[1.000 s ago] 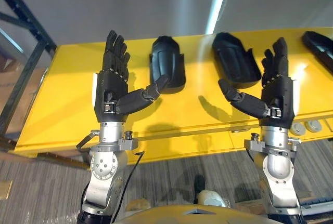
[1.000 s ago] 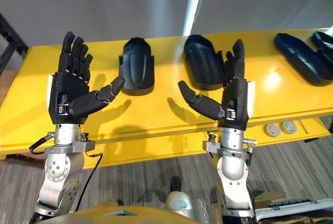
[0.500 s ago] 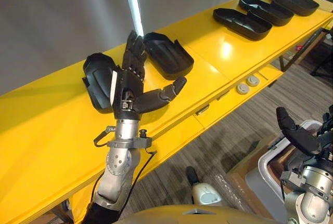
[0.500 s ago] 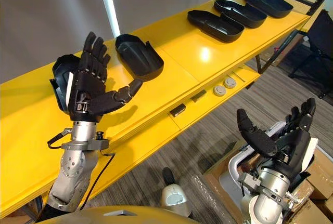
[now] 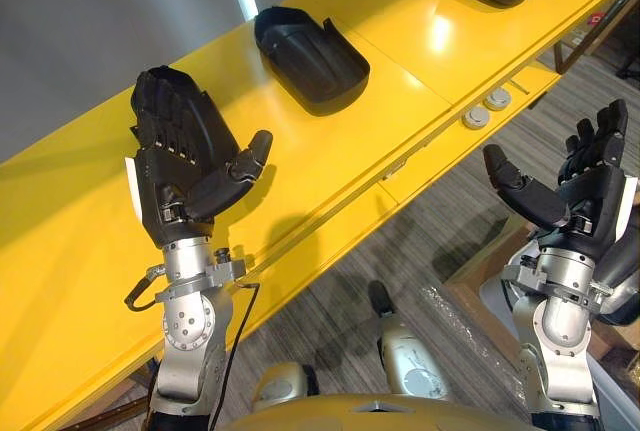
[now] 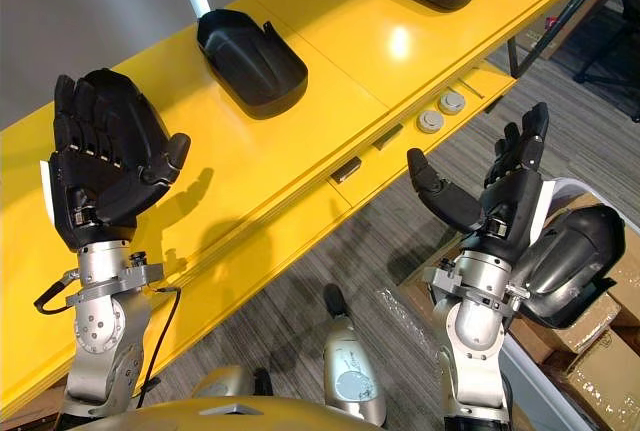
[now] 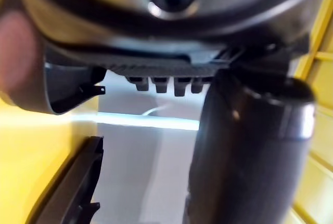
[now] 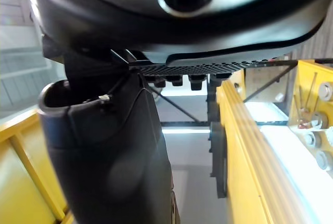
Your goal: Walk over and take three plastic housings, then place them on the shelf
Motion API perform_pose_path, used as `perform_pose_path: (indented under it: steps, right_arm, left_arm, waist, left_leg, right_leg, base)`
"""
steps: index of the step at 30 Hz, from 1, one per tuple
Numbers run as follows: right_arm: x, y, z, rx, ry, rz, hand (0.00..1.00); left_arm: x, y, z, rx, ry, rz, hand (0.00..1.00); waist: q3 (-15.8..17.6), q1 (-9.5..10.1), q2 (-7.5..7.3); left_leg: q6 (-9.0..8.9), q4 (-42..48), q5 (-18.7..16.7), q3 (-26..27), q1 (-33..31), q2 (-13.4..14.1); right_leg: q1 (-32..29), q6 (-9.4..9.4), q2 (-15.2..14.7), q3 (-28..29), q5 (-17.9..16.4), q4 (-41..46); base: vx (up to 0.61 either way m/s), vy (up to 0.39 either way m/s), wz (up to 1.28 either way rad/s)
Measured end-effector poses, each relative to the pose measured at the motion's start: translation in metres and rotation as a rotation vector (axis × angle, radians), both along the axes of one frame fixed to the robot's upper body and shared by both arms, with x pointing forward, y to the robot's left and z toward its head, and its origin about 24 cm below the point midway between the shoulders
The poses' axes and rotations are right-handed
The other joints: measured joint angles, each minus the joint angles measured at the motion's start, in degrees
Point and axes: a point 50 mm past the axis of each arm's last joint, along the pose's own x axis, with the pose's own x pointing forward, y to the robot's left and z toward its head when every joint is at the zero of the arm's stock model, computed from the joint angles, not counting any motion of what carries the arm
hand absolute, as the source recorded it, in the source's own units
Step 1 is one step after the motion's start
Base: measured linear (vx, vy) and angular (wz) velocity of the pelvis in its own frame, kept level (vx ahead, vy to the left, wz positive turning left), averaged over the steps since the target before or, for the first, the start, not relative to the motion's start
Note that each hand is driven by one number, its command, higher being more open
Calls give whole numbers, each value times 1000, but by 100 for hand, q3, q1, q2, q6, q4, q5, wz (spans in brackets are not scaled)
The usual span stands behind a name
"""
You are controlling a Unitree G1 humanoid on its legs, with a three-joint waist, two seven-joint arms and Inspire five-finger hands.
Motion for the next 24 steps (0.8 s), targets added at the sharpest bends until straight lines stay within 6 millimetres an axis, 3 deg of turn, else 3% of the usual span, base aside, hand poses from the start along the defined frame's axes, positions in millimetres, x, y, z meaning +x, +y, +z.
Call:
perform_pose_path:
  steps: [4, 7, 8, 9, 10, 11, 13, 14, 15, 16, 17, 19, 20, 21, 22, 23, 24]
  right_arm:
    - [1, 8, -12, 46, 41, 5, 100]
    - [-19, 19, -41, 140, 150, 8, 100]
    - [-29, 25, -51, 172, 191, 32, 100]
    - [-37, 27, -57, 204, 210, 57, 100]
    - [-38, 27, -58, 228, 208, 92, 100]
    - [-37, 28, -56, 228, 194, 110, 100]
    - [-15, 36, -40, 177, 103, 201, 100]
    - [1, 42, -30, 150, 51, 249, 100]
    - [22, 51, -21, 122, 3, 297, 100]
    - [36, 61, -21, 112, 4, 321, 100]
    - [42, 65, -22, 114, 12, 329, 100]
    - [46, 80, -34, 81, 80, 343, 100]
    - [45, 82, -37, 69, 96, 349, 100]
    - [44, 87, -41, 46, 122, 358, 100]
    - [40, 88, -48, 44, 166, 357, 100]
    - [37, 87, -53, 46, 193, 352, 100]
    - [32, 80, -60, 42, 241, 333, 100]
  left_arm:
    - [-1, -1, 2, 3, -26, -14, 100]
    - [-7, -3, -2, 7, -9, -33, 100]
    - [-12, -5, -3, 5, -2, -40, 100]
    - [-15, -6, -4, 3, 6, -44, 100]
    - [-18, -6, -7, 1, 20, -42, 100]
    - [-18, -5, -8, 3, 27, -36, 100]
    - [-20, 3, -8, 15, 30, -2, 100]
    - [-20, 7, -7, 22, 26, 17, 100]
    - [-19, 11, -5, 29, 17, 36, 100]
    - [-17, 11, -3, 27, 4, 31, 100]
    - [-15, 10, -1, 22, -4, 19, 100]
    - [-14, 8, -3, -40, -4, -41, 100]
    - [-15, 9, -5, -54, 1, -40, 100]
    - [-14, 10, -8, -86, 13, -51, 100]
    - [-13, 10, -13, -118, 28, -71, 100]
    - [-12, 10, -17, -139, 42, -83, 100]
    - [-12, 5, -26, -177, 75, -102, 100]
  waist:
    - [166, 14, -124]
    - [332, 97, -210]
    - [470, 84, -312]
    - [557, 52, -402]
    - [637, 87, -398]
    - [667, 102, -346]
    - [635, 170, -398]
    - [627, 264, -392]
    - [622, 359, -389]
    - [611, 509, -395]
    - [601, 579, -405]
    - [555, 756, -447]
    - [550, 770, -445]
    - [541, 814, -449]
    - [501, 820, -461]
    - [452, 807, -414]
    - [315, 725, -223]
  left_leg:
    - [160, 326, -124, -121, 42, -102]
    - [178, 539, -435, -34, 358, -124]
    - [214, 715, -503, 147, 457, -97]
    - [249, 798, -521, 316, 484, -83]
    - [321, 805, -480, 557, 474, -17]
    - [362, 804, -443, 709, 426, 26]
    - [396, 726, -264, 1129, 250, 107]
    - [386, 697, -187, 1307, 187, 187]
    - [364, 715, -109, 1464, 81, 318]
    - [328, 789, -52, 1524, -46, 455]
    - [291, 831, -32, 1525, -110, 523]
    - [150, 987, 46, 1515, -294, 703]
    - [113, 1025, 66, 1515, -337, 751]
    - [21, 1106, 116, 1517, -407, 845]
    - [-89, 1201, 168, 1527, -438, 979]
    - [-214, 1191, 238, 1519, -441, 1073]
    - [-449, 1027, 402, 1483, -401, 1326]
  right_leg:
    - [113, 83, 3, 210, 57, 29]
    - [244, 146, 173, 491, 97, 245]
    - [311, 129, 178, 433, 83, 347]
    - [321, -35, 113, 269, -66, 355]
    - [51, -495, -5, -333, -453, 772]
    - [-153, -593, -106, -632, -572, 1191]
    - [-480, -800, -479, -1616, -1055, 2581]
    - [-437, -888, -698, -1953, -1320, 3008]
    - [-270, -872, -1034, -2282, -1749, 3364]
    - [-17, -880, -1363, -2433, -1968, 3513]
    - [135, -864, -1537, -2464, -2019, 3516]
    - [653, -779, -2182, -2367, -2003, 3260]
    - [723, -717, -2312, -2330, -1960, 3078]
    - [752, -563, -2455, -2228, -1842, 2588]
    - [799, -245, -2433, -2162, -1545, 2096]
    - [826, 42, -2310, -2197, -1623, 2066]
    - [781, 334, -2030, -2416, -1602, 1988]
  base:
    - [-22, 46, -24]
    - [-118, 85, -72]
    - [-213, 52, -75]
    - [-334, 45, -95]
    - [-306, 30, -88]
    - [-302, 40, -104]
    - [-215, 12, -93]
    - [-191, -8, -96]
    - [-191, -69, -97]
    - [-131, -103, -68]
    - [-119, -198, -40]
    - [-27, -280, -14]
    - [-28, -340, -34]
    - [-45, -376, -58]
    - [-43, -389, -64]
    - [-11, -412, -71]
    - [26, -337, -57]
